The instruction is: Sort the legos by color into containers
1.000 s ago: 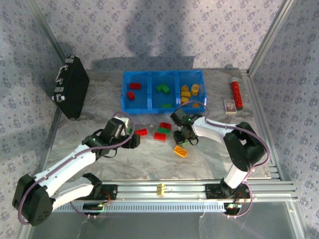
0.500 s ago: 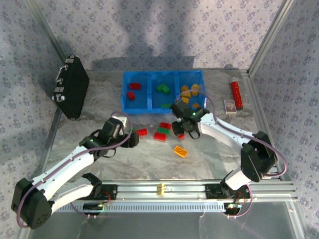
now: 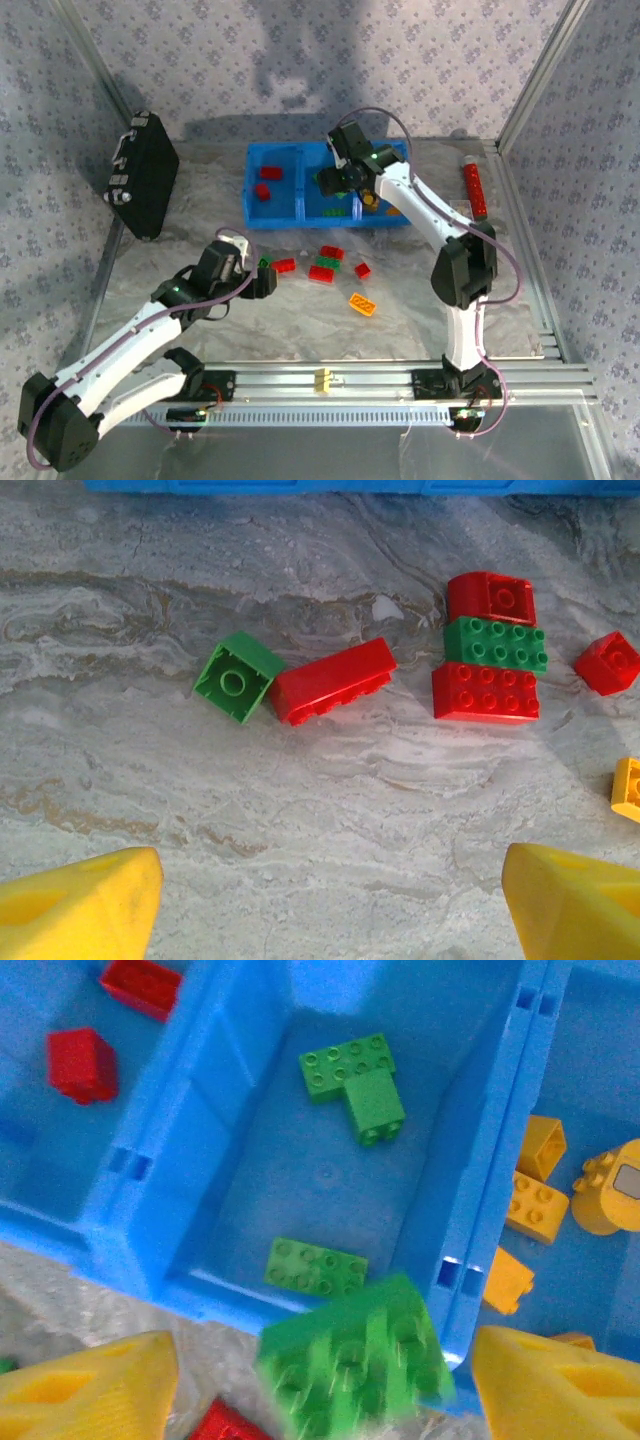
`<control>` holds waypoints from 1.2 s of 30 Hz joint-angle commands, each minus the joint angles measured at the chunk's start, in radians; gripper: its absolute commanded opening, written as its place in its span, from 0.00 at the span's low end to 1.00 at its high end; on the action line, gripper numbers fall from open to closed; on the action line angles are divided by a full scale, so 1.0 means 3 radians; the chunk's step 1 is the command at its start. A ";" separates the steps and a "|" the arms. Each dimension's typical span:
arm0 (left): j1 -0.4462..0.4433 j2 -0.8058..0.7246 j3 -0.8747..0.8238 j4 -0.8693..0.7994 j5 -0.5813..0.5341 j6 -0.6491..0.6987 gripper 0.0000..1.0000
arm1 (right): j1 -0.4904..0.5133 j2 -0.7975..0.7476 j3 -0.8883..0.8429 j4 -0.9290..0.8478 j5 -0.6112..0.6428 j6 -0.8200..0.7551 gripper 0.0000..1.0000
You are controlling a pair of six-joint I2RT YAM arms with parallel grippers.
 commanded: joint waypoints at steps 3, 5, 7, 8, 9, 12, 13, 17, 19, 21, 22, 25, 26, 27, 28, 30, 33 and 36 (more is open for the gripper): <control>-0.0047 -0.0029 0.0004 -0.0129 -0.0003 -0.0019 0.88 | 0.0130 -0.0408 -0.0390 0.0041 0.0025 -0.0039 0.87; -0.0046 0.0043 0.0002 -0.0072 -0.0020 -0.0012 0.87 | 0.0136 -0.0522 -0.0570 0.0035 0.0027 -0.0016 0.87; -0.0027 0.0167 0.0020 0.0004 -0.0003 0.0010 0.86 | 0.0147 -0.0640 -0.0798 0.0075 0.0027 0.0002 0.86; 0.0012 0.0255 0.0034 0.0051 0.0039 0.0025 0.85 | 0.0156 -0.0705 -0.0925 0.0111 0.0020 0.0007 0.86; 0.0060 0.0331 0.0046 0.0081 0.0078 0.0030 0.84 | 0.0161 -0.0774 -0.1037 0.0146 0.0011 0.0017 0.86; 0.0274 0.0574 0.0084 0.0218 0.0239 0.0066 0.81 | 0.0177 -0.0964 -0.1366 0.0249 -0.0018 0.0057 0.84; 0.0337 0.0634 0.0095 0.0278 0.0285 0.0077 0.79 | 0.0182 -0.1023 -0.1465 0.0277 -0.0023 0.0069 0.84; 0.0617 0.0839 0.0096 0.0459 0.0453 0.0125 0.66 | 0.0177 -0.1210 -0.1806 0.0384 -0.0029 0.0128 0.83; 0.0704 0.0976 0.0119 0.0485 0.0472 0.0180 0.64 | 0.0161 -0.1273 -0.1937 0.0438 -0.0043 0.0146 0.82; 0.0748 0.1132 0.0155 0.0508 0.0461 0.0219 0.64 | 0.0138 -0.1316 -0.2053 0.0480 -0.0059 0.0166 0.82; 0.0761 0.1220 0.0165 0.0542 0.0462 0.0231 0.64 | 0.0124 -0.1340 -0.2100 0.0501 -0.0070 0.0175 0.82; 0.0766 0.1460 0.0208 0.0651 0.0476 0.0278 0.64 | 0.0090 -0.1384 -0.2209 0.0557 -0.0100 0.0188 0.82; 0.0766 0.1537 0.0232 0.0672 0.0473 0.0301 0.64 | 0.0078 -0.1403 -0.2234 0.0570 -0.0103 0.0193 0.82; 0.0773 0.1582 0.0251 0.0686 0.0477 0.0328 0.64 | 0.0067 -0.1419 -0.2257 0.0573 -0.0106 0.0192 0.82; 0.0770 0.1640 0.0279 0.0695 0.0475 0.0359 0.64 | 0.0059 -0.1436 -0.2283 0.0577 -0.0109 0.0193 0.82; 0.0771 0.1720 0.0318 0.0716 0.0475 0.0403 0.65 | 0.0036 -0.1466 -0.2329 0.0596 -0.0117 0.0193 0.82; 0.0773 0.1866 0.0402 0.0711 0.0493 0.0458 0.65 | 0.0000 -0.1510 -0.2402 0.0607 -0.0141 0.0205 0.81; 0.0779 0.2026 0.0503 0.0670 0.0495 0.0504 0.64 | -0.0031 -0.1542 -0.2406 0.0607 -0.0152 0.0218 0.81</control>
